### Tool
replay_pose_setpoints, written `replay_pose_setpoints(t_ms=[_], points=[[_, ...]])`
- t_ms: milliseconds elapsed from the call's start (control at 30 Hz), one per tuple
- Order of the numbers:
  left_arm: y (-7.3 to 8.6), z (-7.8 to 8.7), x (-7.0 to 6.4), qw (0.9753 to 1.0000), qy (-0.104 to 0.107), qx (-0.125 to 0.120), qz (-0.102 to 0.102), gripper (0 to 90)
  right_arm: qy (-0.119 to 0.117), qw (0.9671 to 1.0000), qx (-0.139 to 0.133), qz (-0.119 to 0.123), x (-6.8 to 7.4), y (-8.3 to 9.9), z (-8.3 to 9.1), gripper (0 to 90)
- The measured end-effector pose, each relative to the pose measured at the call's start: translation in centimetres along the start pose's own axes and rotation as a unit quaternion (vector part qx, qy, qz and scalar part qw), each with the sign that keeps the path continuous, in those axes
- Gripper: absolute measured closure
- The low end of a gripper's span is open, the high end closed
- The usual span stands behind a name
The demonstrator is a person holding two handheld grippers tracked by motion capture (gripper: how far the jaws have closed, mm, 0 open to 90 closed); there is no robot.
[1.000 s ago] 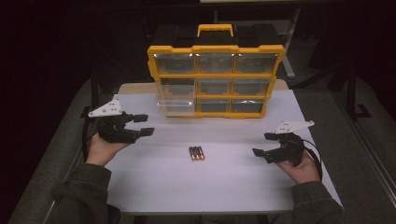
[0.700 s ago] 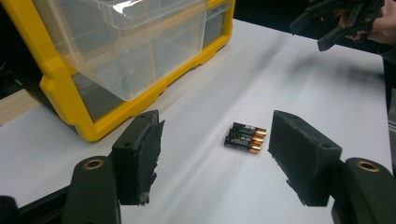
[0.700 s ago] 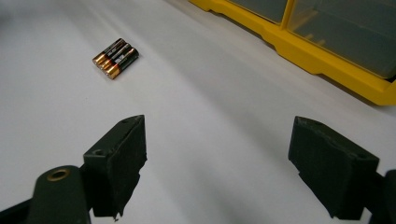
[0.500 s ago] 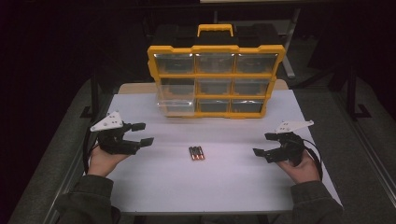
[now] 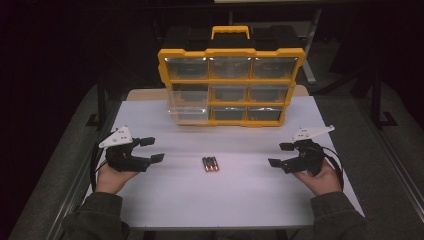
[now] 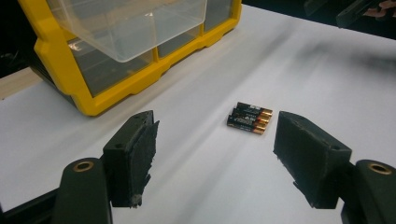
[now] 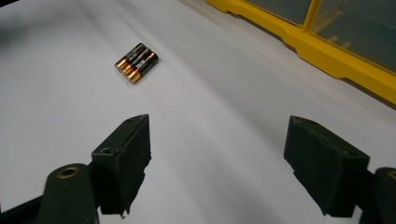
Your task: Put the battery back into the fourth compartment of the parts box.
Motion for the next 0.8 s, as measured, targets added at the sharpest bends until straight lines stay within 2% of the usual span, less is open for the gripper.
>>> replay_pose_setpoints(t_ms=[267,333,400,800], points=[[0.7,0.2,0.0,0.9999,-0.008,0.007,0.000,28.3,-0.015,0.9998,0.007,0.005,0.4,-1.5,-0.5,25.4],[0.7,0.2,0.0,0.9999,-0.008,0.003,0.007,27.9,-0.016,0.9998,0.010,0.007,0.4,-1.8,-0.7,25.6],[0.7,0.2,0.1,0.9999,-0.010,0.008,0.001,27.6,-0.017,0.9997,0.013,0.007,0.3,-2.0,-0.8,25.6],[0.9,0.3,0.0,0.9998,-0.014,0.015,-0.005,25.4,-0.027,0.9995,0.014,-0.009,-0.2,-2.3,-1.4,25.7]])
Point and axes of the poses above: each handheld gripper's, and its own axes: z roughly backward along the jaws, y roughly out of its underside, x roughly to its left, the point moved 3 cm from there along -z, roughly forward along the jaws, and after that the axes turned 14 degrees about -y, right-handed, at the moved point
